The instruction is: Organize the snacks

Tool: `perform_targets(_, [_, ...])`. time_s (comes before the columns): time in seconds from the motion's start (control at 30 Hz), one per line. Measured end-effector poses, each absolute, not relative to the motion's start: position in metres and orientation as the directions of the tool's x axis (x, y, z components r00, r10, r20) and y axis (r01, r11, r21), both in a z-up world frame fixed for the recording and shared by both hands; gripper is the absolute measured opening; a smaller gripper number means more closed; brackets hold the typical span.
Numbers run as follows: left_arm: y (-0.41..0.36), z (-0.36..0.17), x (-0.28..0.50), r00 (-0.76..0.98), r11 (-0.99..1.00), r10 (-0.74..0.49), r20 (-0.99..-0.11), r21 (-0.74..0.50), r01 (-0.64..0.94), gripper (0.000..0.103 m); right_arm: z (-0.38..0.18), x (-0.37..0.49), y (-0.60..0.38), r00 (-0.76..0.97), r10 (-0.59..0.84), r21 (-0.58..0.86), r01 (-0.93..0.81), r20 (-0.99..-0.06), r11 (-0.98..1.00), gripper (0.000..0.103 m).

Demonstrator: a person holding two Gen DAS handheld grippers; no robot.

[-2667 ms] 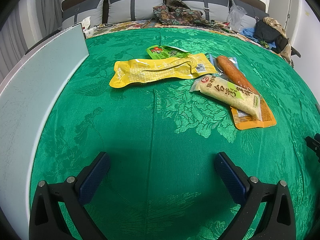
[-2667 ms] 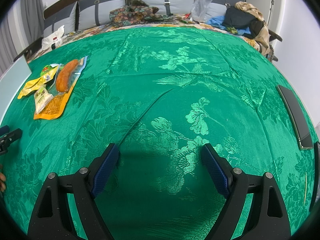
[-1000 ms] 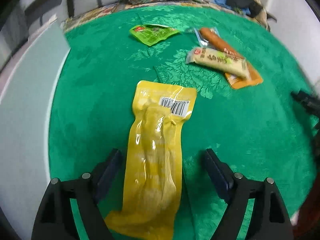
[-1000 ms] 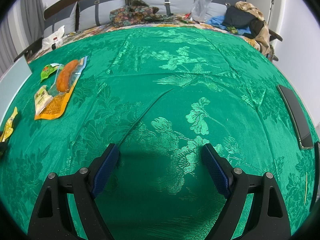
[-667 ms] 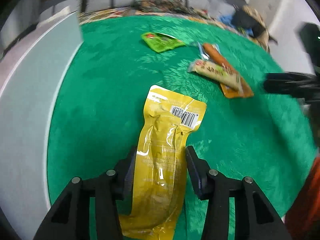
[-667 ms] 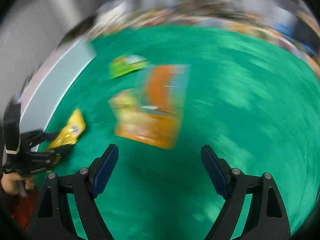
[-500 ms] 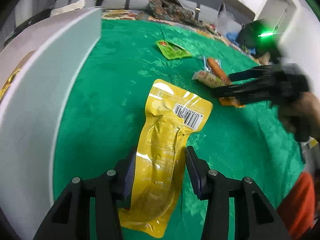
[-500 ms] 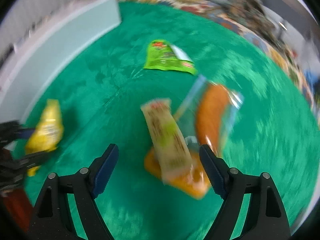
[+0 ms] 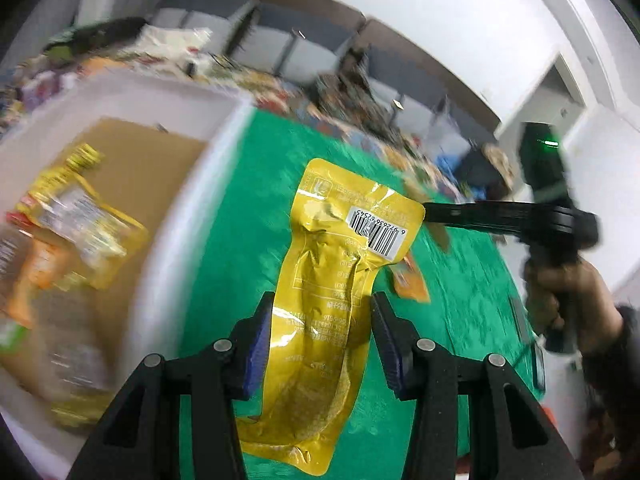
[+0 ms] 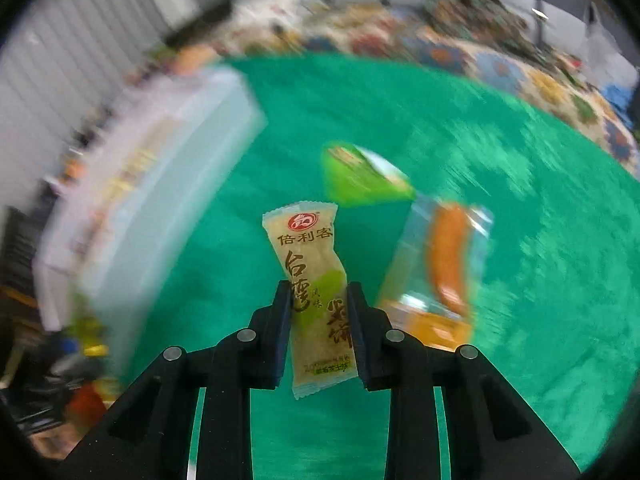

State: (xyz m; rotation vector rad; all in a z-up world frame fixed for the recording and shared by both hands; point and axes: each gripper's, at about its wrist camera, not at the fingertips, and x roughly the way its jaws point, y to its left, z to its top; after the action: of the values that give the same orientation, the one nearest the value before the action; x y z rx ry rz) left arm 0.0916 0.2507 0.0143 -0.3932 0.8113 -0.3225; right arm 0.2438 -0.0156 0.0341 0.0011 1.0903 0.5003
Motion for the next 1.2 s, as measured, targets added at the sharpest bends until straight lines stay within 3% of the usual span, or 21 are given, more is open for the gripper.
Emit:
perform_targets(0.13, [0.314, 0.04, 0.09, 0.709, 0.94, -0.244, -0.662, -0.342, 0.004, 0.046, 0.085, 0.218, 0.055, 0.34, 0.586, 0.385, -0.501, -0.736, 0.775, 0.029])
perform_targets(0.27, [0.373, 0.04, 0.085, 0.712, 0.959, -0.063, -0.699, -0.24, -0.15, 0.047, 0.097, 0.205, 0.137, 0.276, 0.676, 0.446, -0.575, -0.683, 0.686, 0.029])
perform_targets(0.3, [0.386, 0.036, 0.085, 0.703, 0.957, -0.01, -0.712, -0.211, -0.201, 0.05, 0.093, 0.202, 0.158, 0.254, 0.687, 0.46, -0.582, -0.681, 0.67, 0.029])
perform_targets(0.33, [0.397, 0.031, 0.085, 0.688, 0.951, 0.028, -0.725, -0.191, -0.241, 0.061, 0.086, 0.204, 0.17, 0.228, 0.703, 0.483, -0.585, -0.673, 0.652, 0.03])
perform_targets(0.37, [0.406, 0.026, 0.083, 0.677, 0.946, 0.055, -0.734, -0.179, -0.27, 0.072, 0.079, 0.2, 0.184, 0.197, 0.721, 0.511, -0.585, -0.664, 0.63, 0.035])
perform_targets(0.4, [0.413, 0.023, 0.08, 0.665, 0.939, 0.084, -0.742, -0.164, -0.303, 0.076, 0.068, 0.199, 0.201, 0.151, 0.733, 0.542, -0.578, -0.663, 0.609, 0.041])
perform_targets(0.43, [0.414, 0.019, 0.079, 0.66, 0.935, 0.101, -0.745, -0.156, -0.32, 0.079, 0.056, 0.198, 0.207, 0.118, 0.734, 0.561, -0.568, -0.669, 0.603, 0.058])
perform_targets(0.57, [0.396, 0.01, 0.075, 0.657, 0.938, 0.093, -0.748, -0.155, -0.31, 0.083, 0.04, 0.191, 0.197, 0.156, 0.714, 0.54, -0.551, -0.682, 0.636, 0.063])
perform_targets(0.67, [0.352, 0.009, 0.081, 0.664, 0.954, 0.021, -0.747, -0.184, -0.238, 0.084, 0.03, 0.189, 0.153, 0.307, 0.618, 0.389, -0.559, -0.723, 0.733, 0.07])
perform_targets(0.83, [0.251, 0.017, 0.094, 0.666, 0.982, -0.113, -0.738, -0.187, -0.041, 0.097, -0.028, 0.179, 0.024, 0.519, 0.344, 0.129, -0.406, -0.782, 0.905, 0.07])
perform_targets(1.03, [0.167, 0.002, 0.118, 0.643, 0.994, -0.096, -0.759, -0.102, 0.027, 0.097, -0.083, 0.155, -0.125, 0.584, 0.034, -0.055, -0.134, -0.811, 0.989, 0.07])
perform_targets(1.2, [0.133, -0.008, 0.129, 0.633, 0.998, -0.061, -0.772, -0.041, 0.046, 0.097, -0.1, 0.143, -0.187, 0.59, -0.049, -0.073, -0.016, -0.806, 0.997, 0.07])
